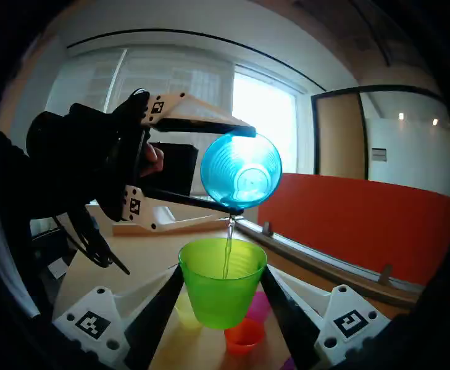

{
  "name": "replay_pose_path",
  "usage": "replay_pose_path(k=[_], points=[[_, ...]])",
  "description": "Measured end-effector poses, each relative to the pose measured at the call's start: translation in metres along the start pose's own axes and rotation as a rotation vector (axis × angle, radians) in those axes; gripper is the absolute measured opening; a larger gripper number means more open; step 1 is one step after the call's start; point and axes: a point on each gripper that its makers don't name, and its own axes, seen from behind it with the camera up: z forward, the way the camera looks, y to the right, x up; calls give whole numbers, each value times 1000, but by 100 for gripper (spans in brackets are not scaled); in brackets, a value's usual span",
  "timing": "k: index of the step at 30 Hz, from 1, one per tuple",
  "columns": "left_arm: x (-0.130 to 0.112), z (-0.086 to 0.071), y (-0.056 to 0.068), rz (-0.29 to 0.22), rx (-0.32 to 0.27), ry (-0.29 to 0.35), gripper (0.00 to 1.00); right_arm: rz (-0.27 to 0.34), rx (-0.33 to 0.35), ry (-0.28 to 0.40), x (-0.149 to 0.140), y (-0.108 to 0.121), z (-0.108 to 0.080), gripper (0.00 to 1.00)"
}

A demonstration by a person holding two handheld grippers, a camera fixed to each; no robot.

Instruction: Pour water

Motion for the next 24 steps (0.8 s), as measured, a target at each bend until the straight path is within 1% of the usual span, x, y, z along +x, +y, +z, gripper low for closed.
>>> replay_pose_path(k=[12,24], points=[[3,-1,-6,23,6,2,89,-1,-3,1,0,1,0,90],[2,0,-8,36,8,2,89,-6,-3,1,2,0,0,90]])
